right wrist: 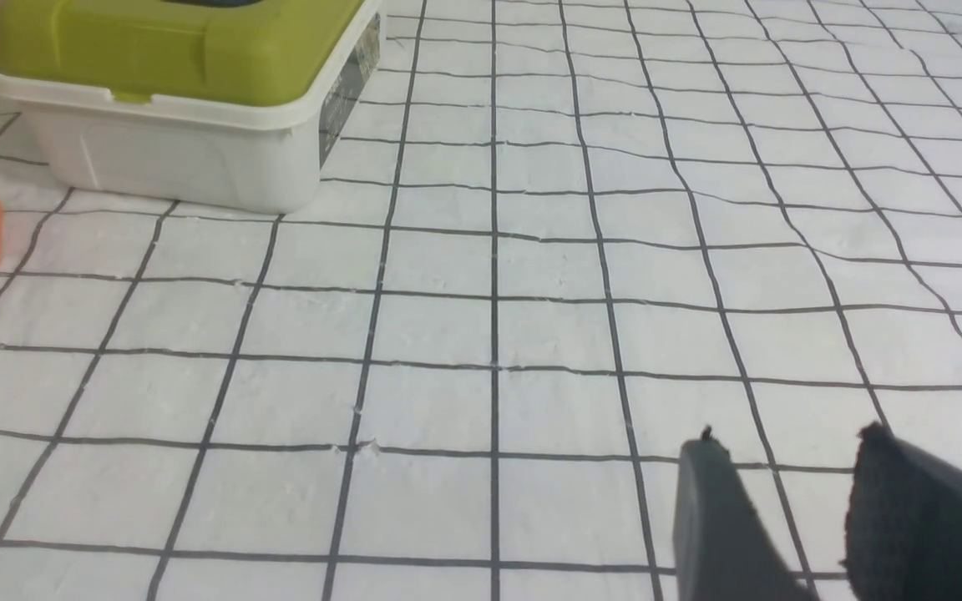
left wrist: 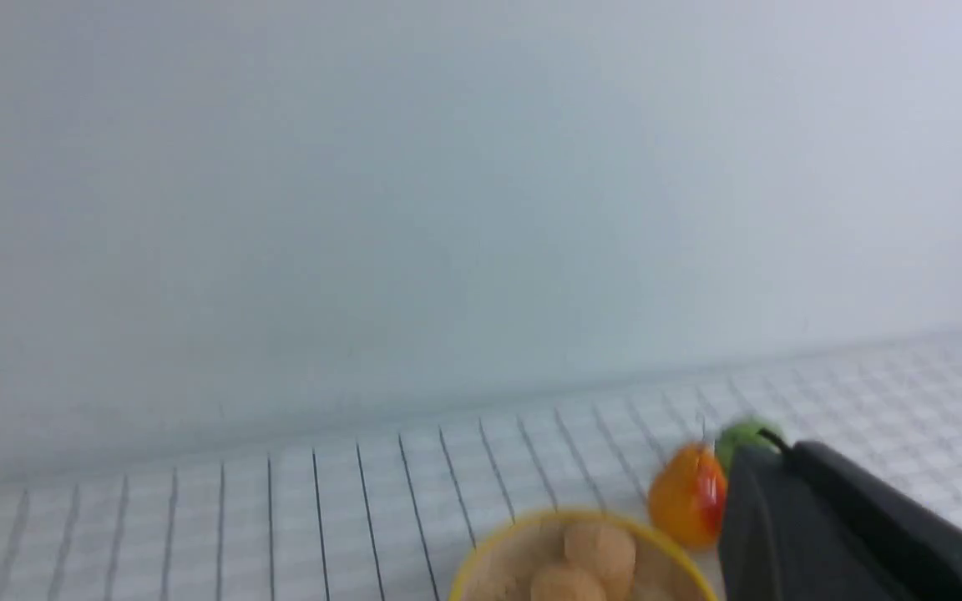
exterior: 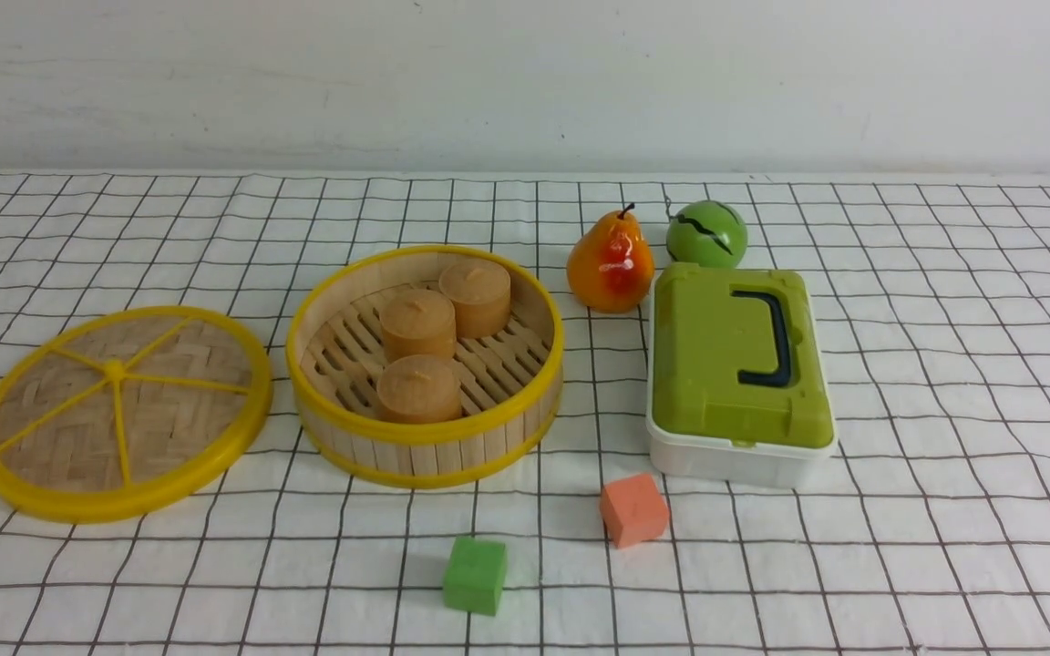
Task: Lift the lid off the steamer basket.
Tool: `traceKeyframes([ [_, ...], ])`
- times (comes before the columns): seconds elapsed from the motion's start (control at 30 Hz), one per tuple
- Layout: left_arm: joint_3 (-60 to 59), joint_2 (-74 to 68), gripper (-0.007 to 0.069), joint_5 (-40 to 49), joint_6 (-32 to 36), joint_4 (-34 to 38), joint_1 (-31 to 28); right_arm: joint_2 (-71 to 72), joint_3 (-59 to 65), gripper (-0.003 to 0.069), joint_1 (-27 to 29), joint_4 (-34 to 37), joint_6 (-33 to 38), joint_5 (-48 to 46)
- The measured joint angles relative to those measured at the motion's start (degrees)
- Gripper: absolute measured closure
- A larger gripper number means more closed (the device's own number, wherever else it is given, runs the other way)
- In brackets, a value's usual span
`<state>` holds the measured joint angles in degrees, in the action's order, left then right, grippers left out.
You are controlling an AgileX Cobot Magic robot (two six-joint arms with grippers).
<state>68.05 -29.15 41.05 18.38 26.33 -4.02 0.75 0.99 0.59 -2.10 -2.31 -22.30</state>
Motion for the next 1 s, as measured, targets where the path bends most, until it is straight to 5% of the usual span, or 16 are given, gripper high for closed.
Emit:
traceKeyframes([
  [0.2,-8.01,17.00,0.0637,-17.15,0.01,0.82,0.00,0.00,0.00,0.0419,0.00,0.00,0.00,0.00],
  [0.7,-40.96,20.96,0.0637,-16.10,-1.57,-5.19,0.00,0.00,0.00,0.0419,0.00,0.00,0.00,0.00],
  [1.0,-68.26,29.54,0.0637,-33.34,-9.80,-8.11,0.80,0.00,0.00,0.0419,0.00,0.00,0.00,0.00],
])
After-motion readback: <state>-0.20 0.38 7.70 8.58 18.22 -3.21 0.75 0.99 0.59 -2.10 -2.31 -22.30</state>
